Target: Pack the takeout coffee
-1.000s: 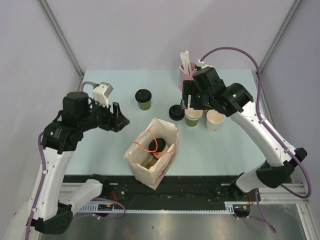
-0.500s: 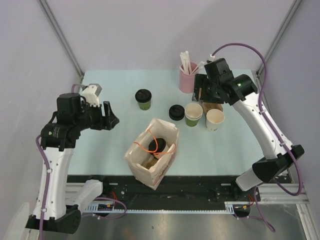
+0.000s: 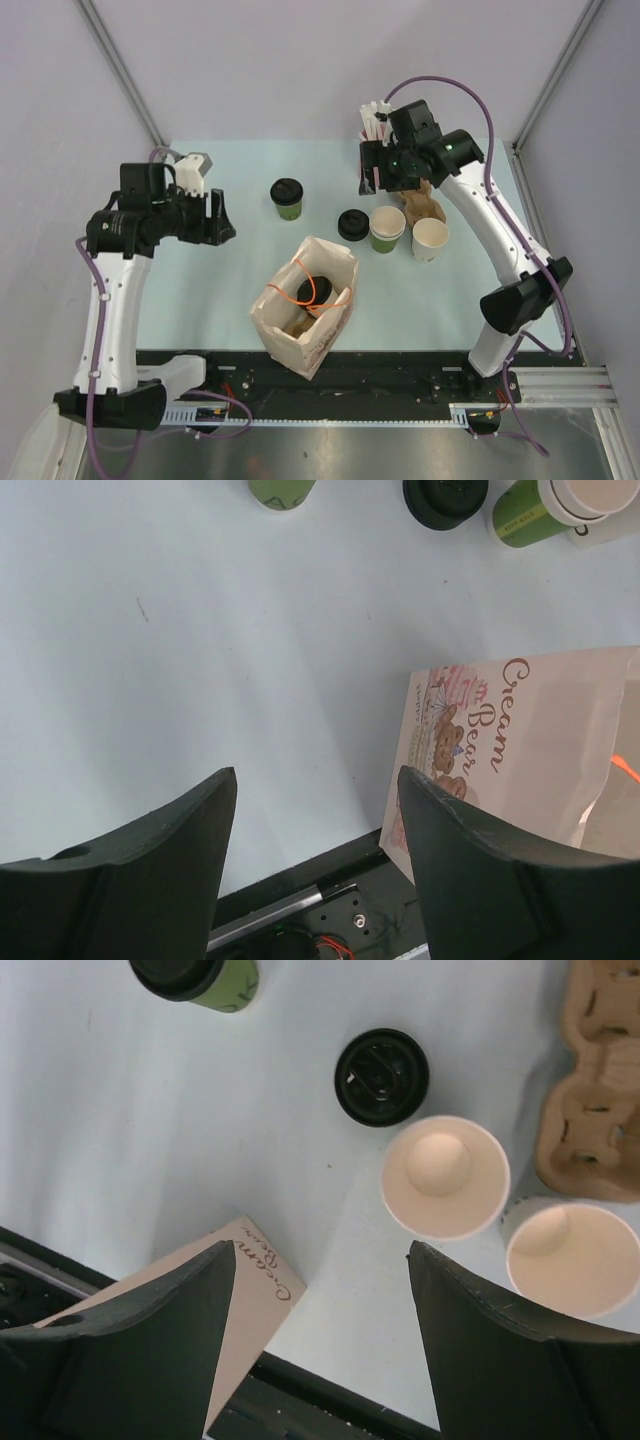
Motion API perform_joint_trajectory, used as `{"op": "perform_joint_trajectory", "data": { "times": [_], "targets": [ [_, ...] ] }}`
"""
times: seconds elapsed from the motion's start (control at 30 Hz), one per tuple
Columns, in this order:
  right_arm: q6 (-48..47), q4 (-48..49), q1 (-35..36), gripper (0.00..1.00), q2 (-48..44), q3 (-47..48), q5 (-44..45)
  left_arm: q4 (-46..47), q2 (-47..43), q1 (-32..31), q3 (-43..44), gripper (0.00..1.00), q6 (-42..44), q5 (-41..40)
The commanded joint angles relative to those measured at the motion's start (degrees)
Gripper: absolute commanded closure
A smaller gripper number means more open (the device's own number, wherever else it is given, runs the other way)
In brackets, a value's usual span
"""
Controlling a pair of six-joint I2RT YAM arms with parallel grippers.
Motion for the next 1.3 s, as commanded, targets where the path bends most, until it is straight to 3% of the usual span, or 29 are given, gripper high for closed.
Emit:
{"op": "perform_joint_trajectory", "data": {
  "times": [0.0, 0.2, 0.47, 0.53, 0.73, 1.27],
  "targets": [
    [-3.38, 4.32, 0.15, 0.25, 2.83, 4.92, -5.95, -2.59, 2.44, -1.95, 5.66, 0.3, 5.04, 2.34],
    [-2.68, 3.28, 0.32, 0.26, 3.54, 6.87, -7.63, -1.18, 15.15, -6.17, 14.52, 0.34, 4.26, -4.6],
    [2.59, 1.77, 3.3, 0.26, -1.72, -2.07, -1.22, 0.32, 38.2, -9.51, 34.91, 0.4, 1.52, -15.5],
    [3.03, 2.04, 4.36, 0.26, -3.22, -4.11, 0.28, 0.4, 45.56, -10.47, 40.43, 0.46, 3.01, -16.73],
    [5.76, 1.6, 6.39, 0.26, -5.24, -9.31, 0.9, 0.84, 57.2, -10.66, 52.49, 0.5, 6.97, -13.23],
    [2.94, -0.77, 6.3, 0.26, -3.49, -10.54, 0.55, 3.48, 64.85, -13.64, 51.9, 0.53, 9.43, -13.22]
  ]
}}
